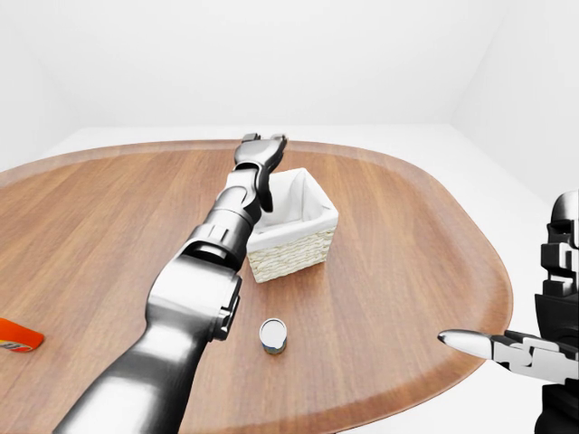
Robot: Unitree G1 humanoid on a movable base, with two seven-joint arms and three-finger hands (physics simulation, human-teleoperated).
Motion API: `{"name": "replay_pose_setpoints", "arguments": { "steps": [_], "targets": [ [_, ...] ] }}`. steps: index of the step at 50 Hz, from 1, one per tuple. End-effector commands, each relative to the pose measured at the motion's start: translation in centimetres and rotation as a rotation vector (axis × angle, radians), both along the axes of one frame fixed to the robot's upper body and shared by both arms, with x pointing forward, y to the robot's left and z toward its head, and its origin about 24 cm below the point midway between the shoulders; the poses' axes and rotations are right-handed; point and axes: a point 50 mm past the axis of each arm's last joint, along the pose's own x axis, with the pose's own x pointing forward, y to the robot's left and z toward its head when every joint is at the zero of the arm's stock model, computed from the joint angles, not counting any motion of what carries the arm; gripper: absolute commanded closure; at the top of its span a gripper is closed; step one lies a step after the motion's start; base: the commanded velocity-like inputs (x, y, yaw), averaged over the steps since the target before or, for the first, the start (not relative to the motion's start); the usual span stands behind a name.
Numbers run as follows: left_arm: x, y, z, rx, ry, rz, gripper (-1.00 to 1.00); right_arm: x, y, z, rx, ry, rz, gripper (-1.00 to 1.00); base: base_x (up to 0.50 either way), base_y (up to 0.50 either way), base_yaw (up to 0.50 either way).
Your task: Pick up the tomato sauce, and put it in the basket.
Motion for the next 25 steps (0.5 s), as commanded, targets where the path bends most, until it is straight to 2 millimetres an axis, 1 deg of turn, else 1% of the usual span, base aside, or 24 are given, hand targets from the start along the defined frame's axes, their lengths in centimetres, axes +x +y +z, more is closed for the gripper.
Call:
{"name": "replay_pose_setpoints", "arguments": {
  "steps": [1, 25],
  "targets": [
    [0.01, -0.04, 0.17, 0.004, -0.013, -0.004, -1.0, 0.02, 0.09, 0.0, -0.001, 0.0, 0.002, -1.0, 0.0, 0.0, 0.0],
    [0.08, 0.16, 0.55, 0.012, -0.02, -0.005, -1.0, -0.03, 0.05, 0.04, 0.0, 0.0, 0.002, -1.0, 0.0, 0.0, 0.0]
  ]
}}
